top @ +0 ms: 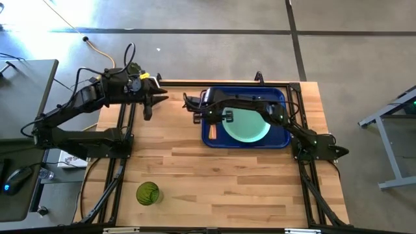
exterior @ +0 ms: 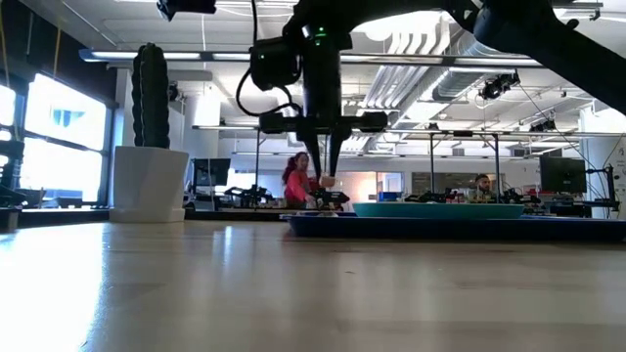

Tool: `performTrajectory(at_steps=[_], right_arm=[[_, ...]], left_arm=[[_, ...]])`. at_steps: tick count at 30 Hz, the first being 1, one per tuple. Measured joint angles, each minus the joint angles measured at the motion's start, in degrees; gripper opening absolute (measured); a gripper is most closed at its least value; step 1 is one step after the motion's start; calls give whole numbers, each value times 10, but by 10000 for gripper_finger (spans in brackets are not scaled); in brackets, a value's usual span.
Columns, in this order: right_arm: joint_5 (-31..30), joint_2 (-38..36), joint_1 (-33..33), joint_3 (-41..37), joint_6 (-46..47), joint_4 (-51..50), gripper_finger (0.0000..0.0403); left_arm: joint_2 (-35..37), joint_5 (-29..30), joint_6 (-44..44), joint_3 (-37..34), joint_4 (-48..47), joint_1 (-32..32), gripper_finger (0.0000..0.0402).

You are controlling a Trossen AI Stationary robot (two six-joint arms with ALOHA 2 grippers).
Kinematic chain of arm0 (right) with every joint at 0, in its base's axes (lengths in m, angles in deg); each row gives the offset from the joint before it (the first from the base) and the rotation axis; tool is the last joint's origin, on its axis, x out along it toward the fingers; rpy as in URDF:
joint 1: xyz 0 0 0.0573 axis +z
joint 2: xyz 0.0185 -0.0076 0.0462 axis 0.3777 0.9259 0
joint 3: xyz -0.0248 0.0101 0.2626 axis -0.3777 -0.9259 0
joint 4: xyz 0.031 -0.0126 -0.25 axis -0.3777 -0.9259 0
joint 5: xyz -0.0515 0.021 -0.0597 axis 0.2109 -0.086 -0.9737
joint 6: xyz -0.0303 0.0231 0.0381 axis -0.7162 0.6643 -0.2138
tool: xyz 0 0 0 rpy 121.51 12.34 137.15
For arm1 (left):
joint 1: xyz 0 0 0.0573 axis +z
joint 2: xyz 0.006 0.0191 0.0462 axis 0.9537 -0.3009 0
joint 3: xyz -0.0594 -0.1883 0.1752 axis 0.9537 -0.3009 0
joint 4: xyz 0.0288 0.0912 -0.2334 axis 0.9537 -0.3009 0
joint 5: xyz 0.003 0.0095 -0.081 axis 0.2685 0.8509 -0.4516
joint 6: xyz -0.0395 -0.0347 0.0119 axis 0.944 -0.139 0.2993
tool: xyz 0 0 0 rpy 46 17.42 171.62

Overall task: Pick and place plate/cup/fork/spoon on tray
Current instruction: Put the fork on the left side of the light green plate on the blue tray

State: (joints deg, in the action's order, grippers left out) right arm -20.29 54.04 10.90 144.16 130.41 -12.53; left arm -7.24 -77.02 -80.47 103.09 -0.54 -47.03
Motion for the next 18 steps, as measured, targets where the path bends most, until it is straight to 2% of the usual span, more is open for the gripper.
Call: performTrajectory(at_steps=[9, 18], right_arm=[[17, 2, -2, -76, 15, 28, 30], [7, 2, -18, -84, 15, 39, 30]], left_arm=[[0, 0, -16, 0, -9, 20, 94], [0, 0, -20, 0, -35, 32, 94]])
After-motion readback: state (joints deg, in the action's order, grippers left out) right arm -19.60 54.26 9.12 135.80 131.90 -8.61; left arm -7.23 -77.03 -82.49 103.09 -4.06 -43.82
